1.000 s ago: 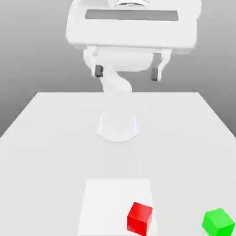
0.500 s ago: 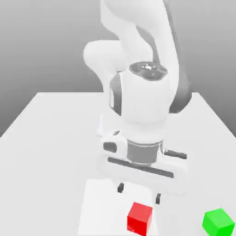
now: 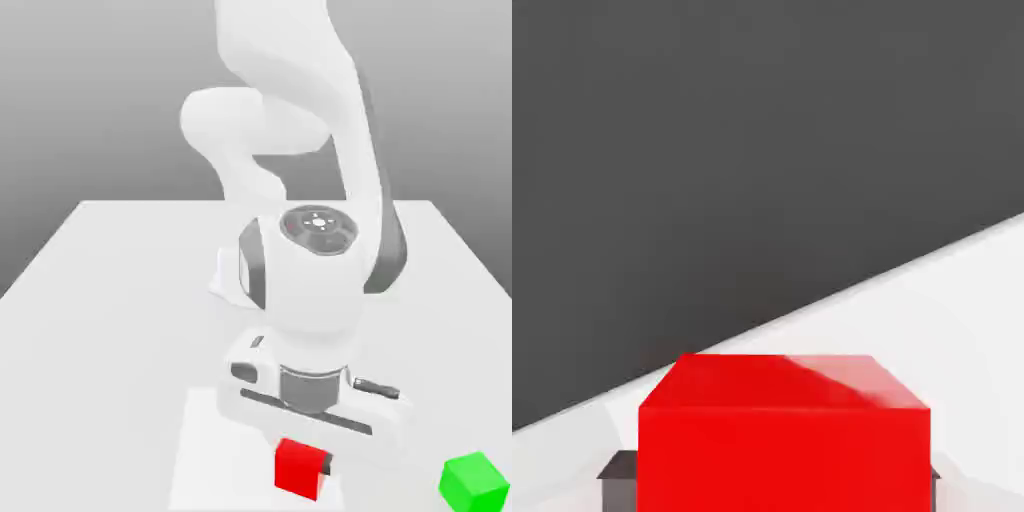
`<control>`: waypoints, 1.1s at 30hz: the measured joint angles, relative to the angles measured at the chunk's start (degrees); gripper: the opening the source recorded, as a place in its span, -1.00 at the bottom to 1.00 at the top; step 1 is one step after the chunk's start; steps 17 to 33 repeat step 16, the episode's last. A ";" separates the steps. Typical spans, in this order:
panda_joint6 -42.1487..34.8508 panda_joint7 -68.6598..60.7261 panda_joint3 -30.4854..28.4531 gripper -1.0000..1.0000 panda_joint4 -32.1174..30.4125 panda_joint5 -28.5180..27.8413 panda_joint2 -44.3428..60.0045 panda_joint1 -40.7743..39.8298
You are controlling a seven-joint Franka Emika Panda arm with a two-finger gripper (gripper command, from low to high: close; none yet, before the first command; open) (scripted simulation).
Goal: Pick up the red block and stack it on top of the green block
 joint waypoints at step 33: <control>-3.93 -10.57 8.05 1.00 12.96 -9.62 10.72 12.10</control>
